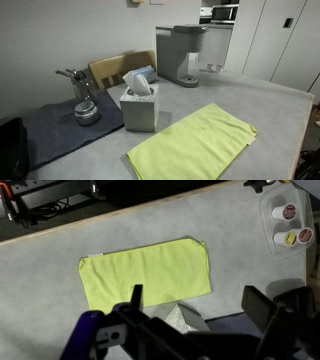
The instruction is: Fold the cloth on the table
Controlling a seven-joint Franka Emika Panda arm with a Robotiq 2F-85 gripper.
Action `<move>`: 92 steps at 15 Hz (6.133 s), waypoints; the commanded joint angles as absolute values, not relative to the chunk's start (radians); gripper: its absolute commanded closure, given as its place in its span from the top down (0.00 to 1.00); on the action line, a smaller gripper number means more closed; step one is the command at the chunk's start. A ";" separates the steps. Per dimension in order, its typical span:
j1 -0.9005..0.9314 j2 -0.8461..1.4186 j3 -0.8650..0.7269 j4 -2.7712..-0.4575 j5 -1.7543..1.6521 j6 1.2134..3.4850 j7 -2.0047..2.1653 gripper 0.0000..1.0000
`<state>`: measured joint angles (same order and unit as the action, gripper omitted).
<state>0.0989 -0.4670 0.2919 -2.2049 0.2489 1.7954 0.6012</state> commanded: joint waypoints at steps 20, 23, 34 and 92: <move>0.140 -0.394 0.254 -2.270 0.301 1.904 0.446 1.00; 0.137 -0.382 0.257 -2.288 0.300 1.950 0.446 1.00; 0.171 -0.204 0.212 -2.397 0.438 2.356 0.322 1.00; 0.268 0.474 0.215 -1.986 0.307 2.439 0.165 1.00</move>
